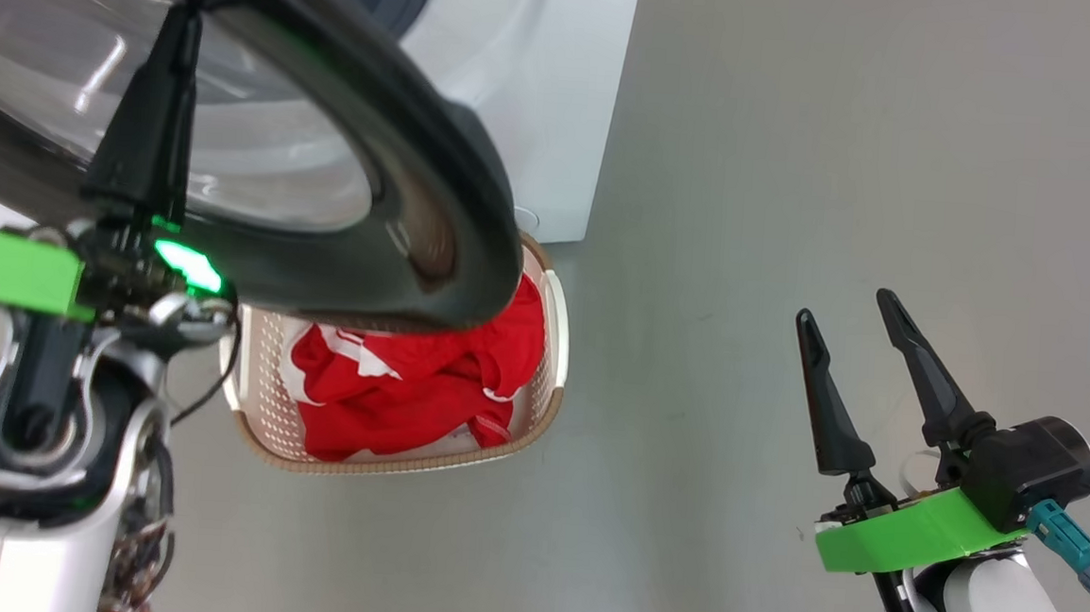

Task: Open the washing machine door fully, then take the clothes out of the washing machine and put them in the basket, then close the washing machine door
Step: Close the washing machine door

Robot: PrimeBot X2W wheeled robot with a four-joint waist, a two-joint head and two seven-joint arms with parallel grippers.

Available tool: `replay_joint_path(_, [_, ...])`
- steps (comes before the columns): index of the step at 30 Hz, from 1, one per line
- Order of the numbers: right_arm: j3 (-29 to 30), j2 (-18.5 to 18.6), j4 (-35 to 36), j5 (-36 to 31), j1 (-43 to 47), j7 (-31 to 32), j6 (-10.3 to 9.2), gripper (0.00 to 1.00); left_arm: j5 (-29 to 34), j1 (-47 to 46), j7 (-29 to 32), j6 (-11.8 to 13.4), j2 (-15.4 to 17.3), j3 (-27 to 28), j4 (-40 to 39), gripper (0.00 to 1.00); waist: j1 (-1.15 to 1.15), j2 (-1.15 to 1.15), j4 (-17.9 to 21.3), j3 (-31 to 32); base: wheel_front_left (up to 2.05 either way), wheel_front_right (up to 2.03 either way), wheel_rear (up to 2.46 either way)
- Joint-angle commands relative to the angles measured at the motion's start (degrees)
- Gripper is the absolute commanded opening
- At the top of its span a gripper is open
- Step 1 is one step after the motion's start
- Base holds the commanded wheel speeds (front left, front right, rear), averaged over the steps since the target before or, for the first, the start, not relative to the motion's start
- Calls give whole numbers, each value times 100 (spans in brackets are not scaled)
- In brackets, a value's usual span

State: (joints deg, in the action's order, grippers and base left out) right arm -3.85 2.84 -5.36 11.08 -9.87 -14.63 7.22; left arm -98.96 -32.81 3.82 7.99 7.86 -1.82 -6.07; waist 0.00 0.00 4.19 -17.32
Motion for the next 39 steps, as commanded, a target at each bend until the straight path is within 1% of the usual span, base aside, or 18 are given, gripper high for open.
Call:
replay_joint_path(1, [-133, 4, 162, 7, -121, -37, 26, 100, 60, -243, -43, -63, 86, 114, -96, 0, 0, 0, 44, -75, 0, 0, 0])
replay_joint_path(5, [-141, 4, 157, 6, -139, -37, 26, 100, 164, -567, -118, -132, 24, 55, 151, 0, 0, 0, 99, -190, 0, 0, 0])
replay_joint_path(10, [-145, 4, 177, -13, -161, -37, 26, 100, 345, -906, -221, -215, 32, 21, 517, 0, 0, 0, 174, -315, 0, 0, 0])
replay_joint_path(15, [-132, 4, 178, -66, -189, -37, 26, 100, 472, -1162, -323, -349, 23, 20, 878, 0, 0, 0, 212, -379, 0, 0, 0])
replay_joint_path(30, [-163, 4, 179, -139, -179, -37, 26, 100, 499, -1789, -415, -696, -36, 108, 1791, 0, 0, 0, 214, -446, 0, 0, 0])
replay_joint_path(34, [-241, 4, 178, -127, -218, -37, 26, 100, 497, -1998, -412, -800, -33, 135, 2032, 0, 0, 0, 269, -483, 0, 0, 0])
replay_joint_path(39, [-254, 4, 177, -130, -248, -37, 26, 100, 507, -2146, -401, -902, -39, 136, 2184, 0, 0, 0, 306, -503, 0, 0, 0])
